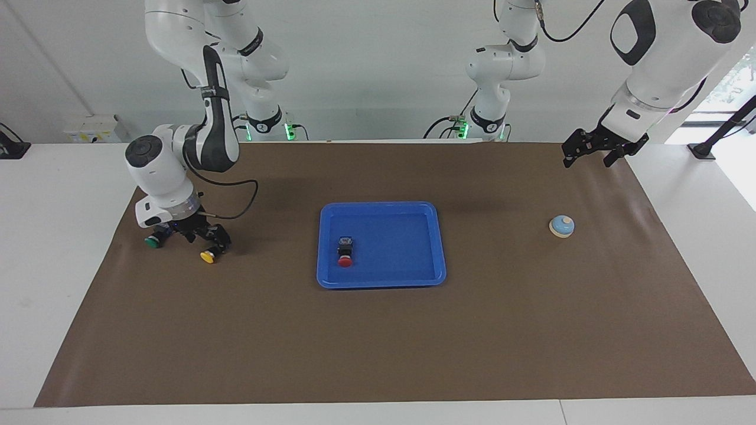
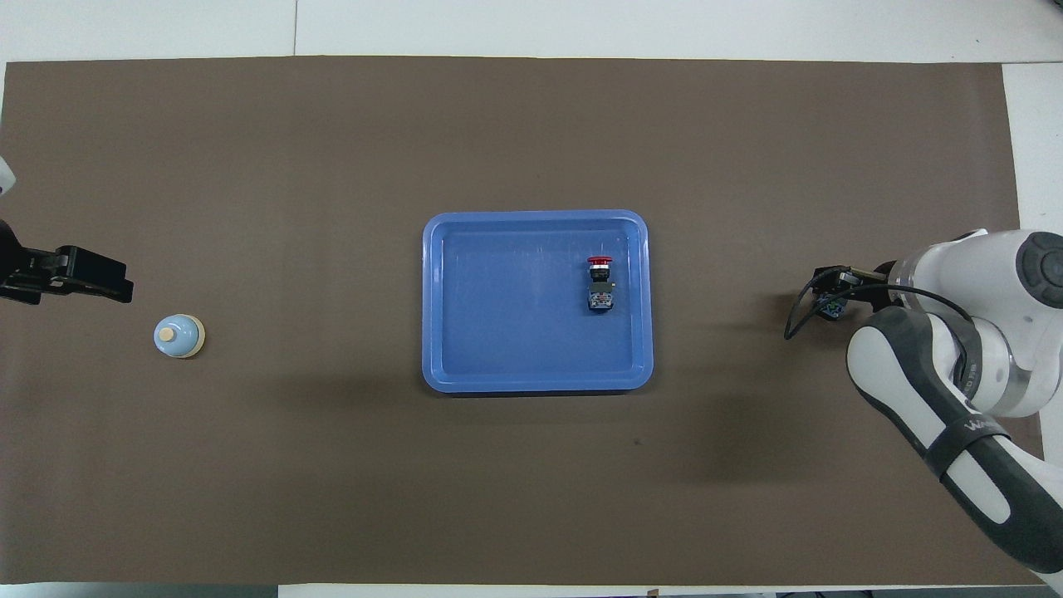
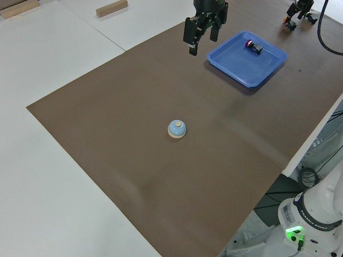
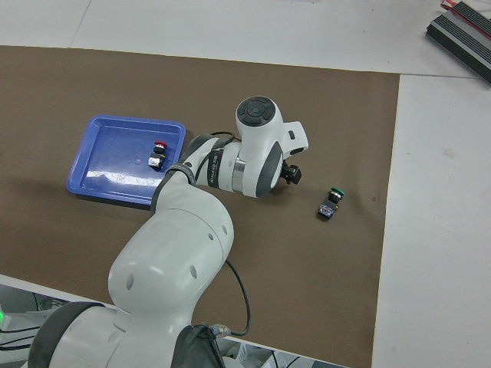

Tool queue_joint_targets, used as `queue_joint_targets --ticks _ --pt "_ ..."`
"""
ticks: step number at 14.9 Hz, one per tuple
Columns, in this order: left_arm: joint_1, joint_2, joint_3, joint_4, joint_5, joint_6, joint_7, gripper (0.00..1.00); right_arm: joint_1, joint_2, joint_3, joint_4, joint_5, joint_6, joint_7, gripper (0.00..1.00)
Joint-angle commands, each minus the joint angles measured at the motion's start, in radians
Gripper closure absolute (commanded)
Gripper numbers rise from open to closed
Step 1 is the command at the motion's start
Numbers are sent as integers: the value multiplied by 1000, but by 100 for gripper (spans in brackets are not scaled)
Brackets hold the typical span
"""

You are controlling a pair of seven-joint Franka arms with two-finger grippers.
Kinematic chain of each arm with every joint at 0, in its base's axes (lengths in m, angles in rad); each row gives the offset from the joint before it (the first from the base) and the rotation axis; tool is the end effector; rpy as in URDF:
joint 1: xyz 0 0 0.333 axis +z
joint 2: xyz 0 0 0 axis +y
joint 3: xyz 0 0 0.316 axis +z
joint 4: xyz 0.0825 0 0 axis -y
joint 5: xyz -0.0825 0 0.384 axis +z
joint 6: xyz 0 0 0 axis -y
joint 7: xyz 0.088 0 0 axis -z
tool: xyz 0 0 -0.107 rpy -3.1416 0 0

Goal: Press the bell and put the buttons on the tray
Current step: 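Move the right gripper to the yellow button and grasp it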

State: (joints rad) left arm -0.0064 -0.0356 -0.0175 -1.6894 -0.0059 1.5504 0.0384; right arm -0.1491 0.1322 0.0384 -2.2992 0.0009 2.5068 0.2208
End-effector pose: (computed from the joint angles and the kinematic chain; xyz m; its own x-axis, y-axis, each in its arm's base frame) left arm 0.5370 -0.0136 0.5866 0.9927 -0.0622 -0.1029 -0.0616 -0.9981 0.0092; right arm 0.5289 -0.0588 0.2980 0.9424 -0.3265 0.0724 -0.3258 -0.9452 -0.0220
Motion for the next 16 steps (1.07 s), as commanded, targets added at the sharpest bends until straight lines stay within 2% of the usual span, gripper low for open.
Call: queue_joint_targets --ticks 1,2,3,4,6,7,11,13,16 --pt "-1 -13 1 -4 15 -18 -11 0 -6 -52 6 -112 -13 92 9 0" --pt "-1 -13 1 -4 15 -18 -11 0 -6 -52 6 -112 -13 92 9 0" --pt "-1 -13 1 -4 15 -16 -12 0 -6 -54 6 -114 -13 93 6 6" --pt "-1 -13 1 -4 15 -18 -12 0 -7 -54 8 -114 -13 93 2 20" --pt "-1 -13 1 -4 15 -16 -11 0 -6 -52 8 -108 -13 95 -8 90" --pt "-1 -13 1 -4 15 -16 -11 0 -3 -49 8 -100 -13 95 -8 100" --pt "-1 -13 1 -4 15 -18 -11 0 8 -42 8 -59 -13 69 -5 100" --pt "-1 -13 1 -4 15 -18 -12 0 14 -37 14 15 -13 -35 3 100" --pt "-1 -13 1 -4 15 -16 -11 0 86 -11 15 171 -12 -227 67 100"
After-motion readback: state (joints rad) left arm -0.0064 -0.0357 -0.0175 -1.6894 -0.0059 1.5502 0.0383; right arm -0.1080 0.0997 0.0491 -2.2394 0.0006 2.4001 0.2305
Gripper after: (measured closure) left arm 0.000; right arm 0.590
